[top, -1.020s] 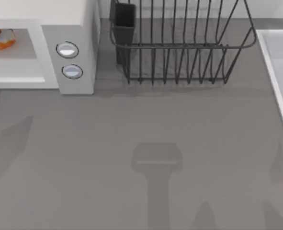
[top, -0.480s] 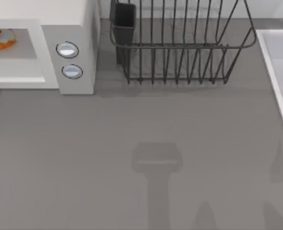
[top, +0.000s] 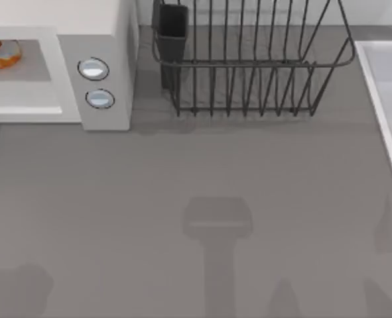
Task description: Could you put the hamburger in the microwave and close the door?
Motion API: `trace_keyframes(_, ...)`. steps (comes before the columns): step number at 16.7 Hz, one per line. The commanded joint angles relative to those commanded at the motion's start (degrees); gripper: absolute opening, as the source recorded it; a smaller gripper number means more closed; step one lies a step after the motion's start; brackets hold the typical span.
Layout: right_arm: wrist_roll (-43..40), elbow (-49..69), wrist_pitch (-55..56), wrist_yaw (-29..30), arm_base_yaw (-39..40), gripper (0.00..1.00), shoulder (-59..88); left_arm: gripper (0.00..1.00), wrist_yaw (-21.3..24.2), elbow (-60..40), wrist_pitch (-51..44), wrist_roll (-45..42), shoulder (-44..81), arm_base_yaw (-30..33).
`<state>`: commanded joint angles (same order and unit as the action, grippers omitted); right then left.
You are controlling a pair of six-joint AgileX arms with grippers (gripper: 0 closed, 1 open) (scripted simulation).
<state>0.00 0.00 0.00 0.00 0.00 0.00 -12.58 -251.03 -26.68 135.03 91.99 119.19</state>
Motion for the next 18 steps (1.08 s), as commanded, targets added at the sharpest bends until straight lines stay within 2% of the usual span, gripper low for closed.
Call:
trace_keyframes(6, 0.0, 0.0, 0.0, 0.0, 0.0, 1.0, 0.0, 0.0, -2.5, -44.4, -5.4, 23.8, 15.1, 22.1)
trace_keyframes(10, 0.0, 0.0, 0.0, 0.0, 0.0, 1.0, 0.0, 0.0, -3.7, -66.6, -8.1, 35.6, 22.6, 33.1)
trace_keyframes(14, 0.0, 0.0, 0.0, 0.0, 0.0, 1.0, 0.0, 0.0, -4.5, -80.9, -9.8, 43.3, 27.5, 40.3)
trace_keyframes(18, 0.0, 0.0, 0.0, 0.0, 0.0, 1.0, 0.0, 0.0, -4.8, -86.0, -10.4, 46.1, 29.2, 42.8)
